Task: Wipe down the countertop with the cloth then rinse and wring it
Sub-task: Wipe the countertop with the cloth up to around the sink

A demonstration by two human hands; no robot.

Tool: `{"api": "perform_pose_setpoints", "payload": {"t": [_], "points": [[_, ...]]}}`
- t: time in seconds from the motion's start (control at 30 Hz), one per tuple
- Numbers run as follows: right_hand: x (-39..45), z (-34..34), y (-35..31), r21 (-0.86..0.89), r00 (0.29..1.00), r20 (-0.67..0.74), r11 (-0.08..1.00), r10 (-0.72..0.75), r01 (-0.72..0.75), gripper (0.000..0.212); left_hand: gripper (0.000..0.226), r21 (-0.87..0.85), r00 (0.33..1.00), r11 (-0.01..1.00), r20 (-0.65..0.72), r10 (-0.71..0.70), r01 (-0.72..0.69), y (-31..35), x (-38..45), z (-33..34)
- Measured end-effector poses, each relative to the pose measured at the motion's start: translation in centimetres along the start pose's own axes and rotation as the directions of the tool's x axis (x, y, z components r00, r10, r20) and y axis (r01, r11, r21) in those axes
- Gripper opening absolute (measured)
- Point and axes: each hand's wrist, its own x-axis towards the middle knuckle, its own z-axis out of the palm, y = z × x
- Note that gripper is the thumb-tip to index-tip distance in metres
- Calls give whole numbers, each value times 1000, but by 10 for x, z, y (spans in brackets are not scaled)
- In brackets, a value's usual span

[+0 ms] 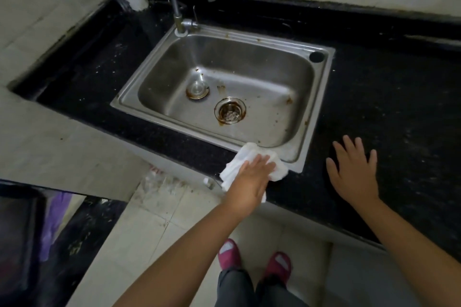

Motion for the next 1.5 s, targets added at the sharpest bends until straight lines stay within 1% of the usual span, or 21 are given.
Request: {"api": "perform_pose_setpoints", "payload": {"t": [0.1, 0.17, 0.23, 0.3, 0.33, 0.4, 0.47, 0.5, 0.57, 0.6, 0.7, 0.8, 0.9, 0.97, 1.07, 1.13, 1.2, 1.23, 1.33, 1.43, 1.5], "points": [[1, 0, 0, 57, 999, -44, 998, 32, -29, 44, 45, 159, 989, 986, 141, 30, -53, 32, 17, 21], [2, -1, 2, 124, 996, -72, 991, 54, -45, 42, 46, 231, 985, 969, 165, 55, -93, 40, 21, 34], [1, -3, 3, 185, 995, -65, 981, 75, -62, 42, 50, 329, 989, 937, 127, 79, -117, 33, 18, 37], [0, -5, 4, 214, 995, -64, 975, 70, -55, 42, 55, 367, 986, 929, 163, -29, -34, 25, 15, 35], [-1, -5, 4, 221, 996, -68, 974, 64, -48, 41, 51, 415, 986, 910, 142, -85, 19, 22, 11, 33], [-2, -5, 4, 223, 995, -79, 974, 57, -38, 40, 52, 386, 986, 919, 104, -134, 84, 12, 7, 27], [-3, -5, 4, 213, 993, -99, 976, 57, -35, 38, 59, 352, 960, 903, 42, -278, 246, 0, 5, 16], [-2, -4, 3, 193, 993, -103, 981, 55, -34, 38, 66, 367, 942, 872, -36, -334, 323, -7, 4, 9], [-2, -2, 2, 121, 994, -110, 993, 18, -5, 41, 84, 361, 930, 860, -76, -360, 362, -32, 2, -4], [-1, 0, 0, 90, 994, -111, 996, -3, 13, 41, 84, 340, 924, 861, -89, -372, 379, -45, 1, -9], [0, 1, -7, 100, 993, -114, 995, -7, 18, 42, 63, 316, 875, 816, -161, -457, 484, -77, 6, -33], [-4, 6, -26, 134, 982, -181, 987, -61, 86, 61, 55, 295, 860, 807, -191, -474, 511, -104, 8, -54], [-12, 19, -58, 157, 980, -179, 981, -89, 118, 49, 55, 315, 855, 795, -211, -474, 518, -132, 6, -73], [-14, 28, -86, 145, 966, -216, 974, -141, 175, 50, 58, 309, 857, 800, -221, -466, 515, -151, 6, -86], [-16, 38, -138, 130, 941, -243, 953, -237, 273, 58, 83, 295, 850, 798, -236, -472, 525, -183, 1, -111], [-17, 46, -179, 102, 931, -234, 946, -279, 309, 56, 72, 290, 847, 797, -228, -481, 530, -210, -2, -132], [-19, 62, -218, 68, 934, -223, 952, -278, 299, 59, 56, 312, 856, 798, -223, -466, 515, -241, -6, -156], [-19, 71, -237, 58, 938, -221, 956, -268, 287, 63, 54, 335, 866, 799, -226, -446, 498, -256, -7, -168], [-15, 93, -291, 31, 947, -227, 970, -227, 240, 73, 58, 395, 902, 813, -240, -357, 427, -298, -12, -192], [-2, 100, -342, -52, 946, -252, 979, -203, 197, 72, 78, 413, 925, 831, -233, -299, 373, -320, -11, -215], [8, 103, -370, -115, 946, -255, 978, -199, 174, 70, 68, 382, 920, 840, -233, -316, 385, -332, -9, -225]]}}
